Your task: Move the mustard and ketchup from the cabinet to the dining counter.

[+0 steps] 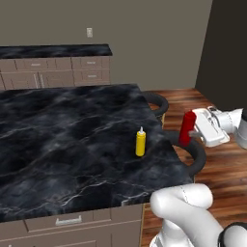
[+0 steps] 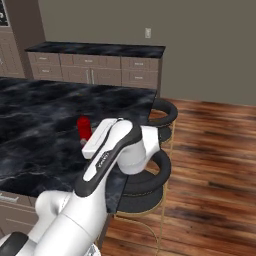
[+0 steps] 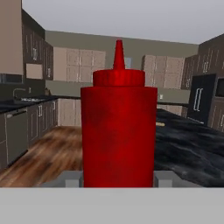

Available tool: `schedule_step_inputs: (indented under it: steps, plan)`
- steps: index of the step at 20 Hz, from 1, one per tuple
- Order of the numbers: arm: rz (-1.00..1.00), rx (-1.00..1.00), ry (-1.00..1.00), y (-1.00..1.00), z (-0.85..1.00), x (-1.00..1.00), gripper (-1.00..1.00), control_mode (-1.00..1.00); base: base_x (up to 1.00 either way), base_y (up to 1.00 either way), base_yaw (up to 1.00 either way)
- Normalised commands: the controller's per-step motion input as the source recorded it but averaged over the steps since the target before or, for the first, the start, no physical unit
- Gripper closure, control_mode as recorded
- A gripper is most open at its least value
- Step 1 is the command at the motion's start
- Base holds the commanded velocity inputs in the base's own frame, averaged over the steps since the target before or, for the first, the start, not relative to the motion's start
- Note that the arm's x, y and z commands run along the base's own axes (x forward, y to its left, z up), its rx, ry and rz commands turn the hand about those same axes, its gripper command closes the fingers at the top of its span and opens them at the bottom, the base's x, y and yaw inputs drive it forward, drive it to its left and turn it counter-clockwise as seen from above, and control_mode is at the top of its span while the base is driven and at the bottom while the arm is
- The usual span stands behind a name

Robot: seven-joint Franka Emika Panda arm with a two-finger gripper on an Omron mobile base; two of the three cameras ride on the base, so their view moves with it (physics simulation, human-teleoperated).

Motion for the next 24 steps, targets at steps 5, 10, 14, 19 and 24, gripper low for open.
schedule_step_inputs:
  steps: [5,10,14,19,24]
  plan:
    - [0.05,0.01,0.07,-0.01,-0.45,0.07,1.00,-1.00,0.00,0.00,0.00]
    - [0.12,0.00,0.03,0.03,-0.46,0.05,1.00,-1.00,0.00,0.00,0.00]
    - [0.13,0.00,0.00,0.08,-0.38,0.08,1.00,-1.00,0.00,0.00,0.00]
    - [0.14,0.00,0.00,0.02,-0.28,0.11,1.00,-1.00,0.00,0.00,0.00]
    - [0.10,0.00,-0.02,0.00,-0.19,0.17,1.00,-1.00,0.00,0.00,0.00]
